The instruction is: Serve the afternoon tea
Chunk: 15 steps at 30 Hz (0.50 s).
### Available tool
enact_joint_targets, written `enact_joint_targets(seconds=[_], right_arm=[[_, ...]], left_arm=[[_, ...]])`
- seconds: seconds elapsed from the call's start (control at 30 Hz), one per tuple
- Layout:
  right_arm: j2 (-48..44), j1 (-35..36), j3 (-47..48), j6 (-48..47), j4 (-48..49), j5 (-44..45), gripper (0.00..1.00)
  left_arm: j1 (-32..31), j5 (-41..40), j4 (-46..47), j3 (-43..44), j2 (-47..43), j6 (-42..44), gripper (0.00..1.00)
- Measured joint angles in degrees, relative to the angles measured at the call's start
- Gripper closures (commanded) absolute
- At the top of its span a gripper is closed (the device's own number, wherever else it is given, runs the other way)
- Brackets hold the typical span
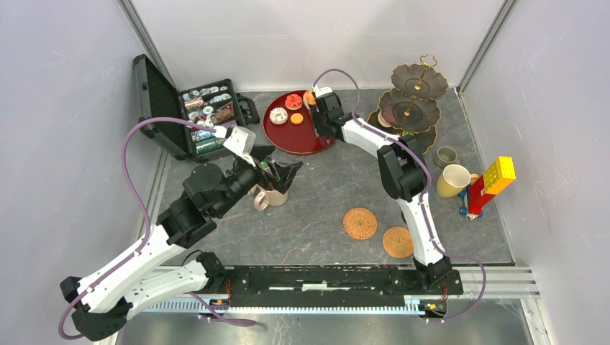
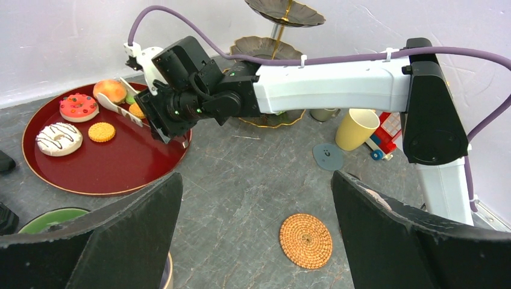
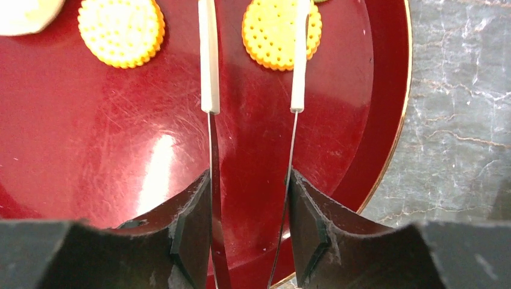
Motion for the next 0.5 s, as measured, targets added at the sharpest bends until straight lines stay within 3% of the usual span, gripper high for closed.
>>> enact_joint_targets(seconds=[0.27,0.5], right_arm=[[-6.25,0.00,-10.47,-0.07,3.72,-0.70,0.98],[-14.62,0.00,-19.15,-0.02,7.30,-2.69,1.00]], left_arm=[[0.00,0.02,0.02,0.00,0.00,0.00,0.00],[0.00,0.04,0.00,0.00,0.00,0.00,0.00]])
